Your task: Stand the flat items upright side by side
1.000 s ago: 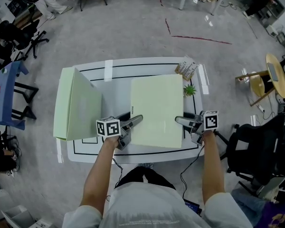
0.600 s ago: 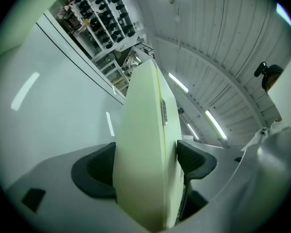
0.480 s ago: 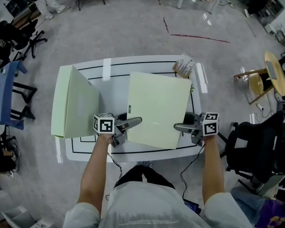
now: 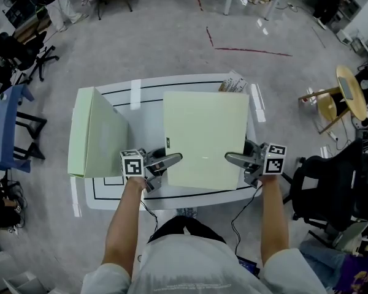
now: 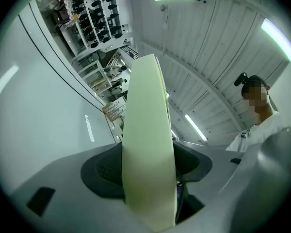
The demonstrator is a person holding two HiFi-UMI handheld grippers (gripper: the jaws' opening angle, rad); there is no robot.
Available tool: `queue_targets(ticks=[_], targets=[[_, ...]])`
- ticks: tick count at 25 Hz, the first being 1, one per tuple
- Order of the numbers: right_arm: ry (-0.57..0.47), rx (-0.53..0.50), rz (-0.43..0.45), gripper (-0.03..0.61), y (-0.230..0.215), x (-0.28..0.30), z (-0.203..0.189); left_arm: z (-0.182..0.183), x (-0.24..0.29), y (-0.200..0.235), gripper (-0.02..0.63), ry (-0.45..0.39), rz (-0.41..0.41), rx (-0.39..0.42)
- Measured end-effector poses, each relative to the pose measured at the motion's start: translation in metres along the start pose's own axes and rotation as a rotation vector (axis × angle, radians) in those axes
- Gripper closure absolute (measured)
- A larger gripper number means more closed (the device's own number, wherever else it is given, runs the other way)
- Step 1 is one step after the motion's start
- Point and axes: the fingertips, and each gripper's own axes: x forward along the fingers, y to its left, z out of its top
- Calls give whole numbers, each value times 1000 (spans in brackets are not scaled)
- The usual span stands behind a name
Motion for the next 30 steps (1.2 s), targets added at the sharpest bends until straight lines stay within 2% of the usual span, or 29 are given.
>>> queue_targets(ticks=[5,9,13,17,22,24,26,30], targets=[[-4,15,33,201,15,1,11,-5,4,-20,304,50,-25,66],[15,36,2,201,16,-2,7,-5,7,-25,304,59,-20,82],[56,71,26,201,29,5,-5,-10,6,-31,302,80,-42,111],[30,52,22,213,38,-5,-4,-12,12,-40,298,87,-44,137],[-35,3,17,232,50,-29,2,-10,30,-59,274,106,-25,216],[-56,-42,-15,232,57,-39,6,-7,35,-64,265,114,10,266],[-59,-99,-79,232,62,-50,10,-6,37,-64,262,134,80,325],[-44,-185,-284,233,63,-72,17,3,35,-63,264,162,247,433]])
